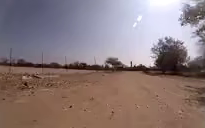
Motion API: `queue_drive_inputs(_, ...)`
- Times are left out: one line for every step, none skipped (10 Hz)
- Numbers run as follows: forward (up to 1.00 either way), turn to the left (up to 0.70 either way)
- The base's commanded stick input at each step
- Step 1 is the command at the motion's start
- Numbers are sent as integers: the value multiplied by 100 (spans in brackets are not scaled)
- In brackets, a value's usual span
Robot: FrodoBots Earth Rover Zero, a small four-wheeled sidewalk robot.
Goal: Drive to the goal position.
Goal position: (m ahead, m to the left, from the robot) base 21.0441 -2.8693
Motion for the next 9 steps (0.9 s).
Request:
queue_drive_inputs(100, -35)
queue_drive_inputs(100, -35)
queue_drive_inputs(100, -27)
queue_drive_inputs(100, -15)
queue_drive_inputs(100, -5)
queue_drive_inputs(100, -2)
queue_drive_inputs(100, -2)
queue_drive_inputs(100, -2)
queue_drive_inputs(100, -1)
